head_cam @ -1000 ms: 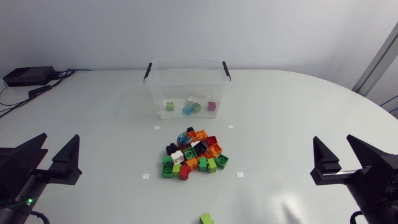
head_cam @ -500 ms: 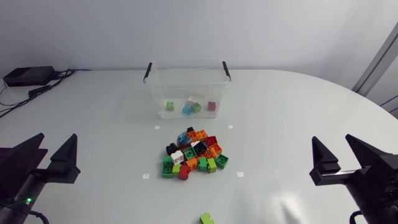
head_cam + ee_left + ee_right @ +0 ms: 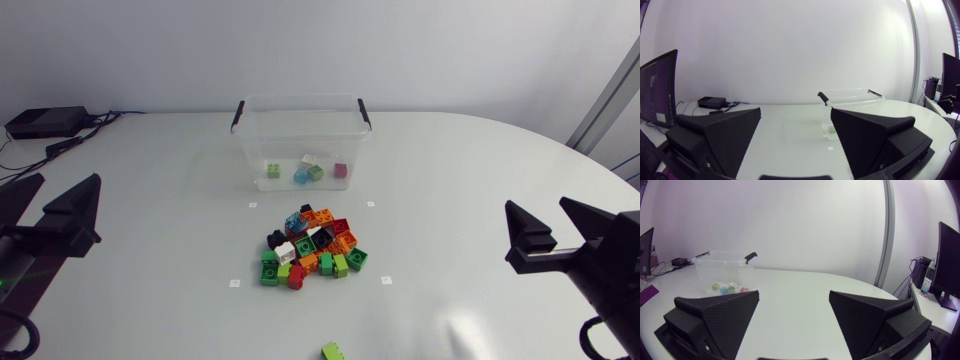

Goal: Place the duplo bricks in the container

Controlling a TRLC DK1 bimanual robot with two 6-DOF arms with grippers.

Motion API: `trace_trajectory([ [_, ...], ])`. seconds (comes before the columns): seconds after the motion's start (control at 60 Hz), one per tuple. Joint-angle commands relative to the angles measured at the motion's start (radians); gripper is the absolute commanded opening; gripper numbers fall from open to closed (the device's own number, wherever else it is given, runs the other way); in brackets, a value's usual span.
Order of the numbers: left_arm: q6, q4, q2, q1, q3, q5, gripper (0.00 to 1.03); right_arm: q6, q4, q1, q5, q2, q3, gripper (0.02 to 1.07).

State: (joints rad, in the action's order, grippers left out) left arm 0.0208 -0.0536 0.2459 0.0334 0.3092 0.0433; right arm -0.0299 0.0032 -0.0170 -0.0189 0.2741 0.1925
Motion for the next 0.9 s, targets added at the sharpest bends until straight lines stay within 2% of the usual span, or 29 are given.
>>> trace_trajectory([
  [0.0,-0.041,-0.017,0.053,-0.03,0.057,-0.006,0.96,-0.005,0.004,-0.02,0.0,0.06,0.048,1.03],
  [0.167,-0.033,-0.086,0.184,-0.09,0.143,-0.039,0.93,0.001,-0.032,-0.047,0.005,0.186,0.116,1.03],
  [0.267,0.005,-0.18,0.317,-0.099,0.225,-0.039,0.93,0.013,-0.062,-0.06,0.002,0.257,0.156,1.03],
  [0.55,0.024,-0.305,0.579,-0.196,0.332,-0.033,0.93,0.045,-0.134,-0.083,-0.052,0.359,0.2,1.03],
  [0.683,0.105,-0.324,0.636,-0.256,0.347,-0.033,0.93,0.059,-0.184,-0.092,-0.098,0.407,0.229,1.03],
  [0.817,0.294,-0.321,0.728,-0.299,0.37,-0.01,0.93,0.062,-0.238,-0.103,-0.121,0.436,0.251,1.03],
  [0.883,0.321,-0.321,0.791,-0.306,0.387,-0.008,0.93,0.074,-0.275,-0.121,-0.15,0.442,0.263,1.03],
])
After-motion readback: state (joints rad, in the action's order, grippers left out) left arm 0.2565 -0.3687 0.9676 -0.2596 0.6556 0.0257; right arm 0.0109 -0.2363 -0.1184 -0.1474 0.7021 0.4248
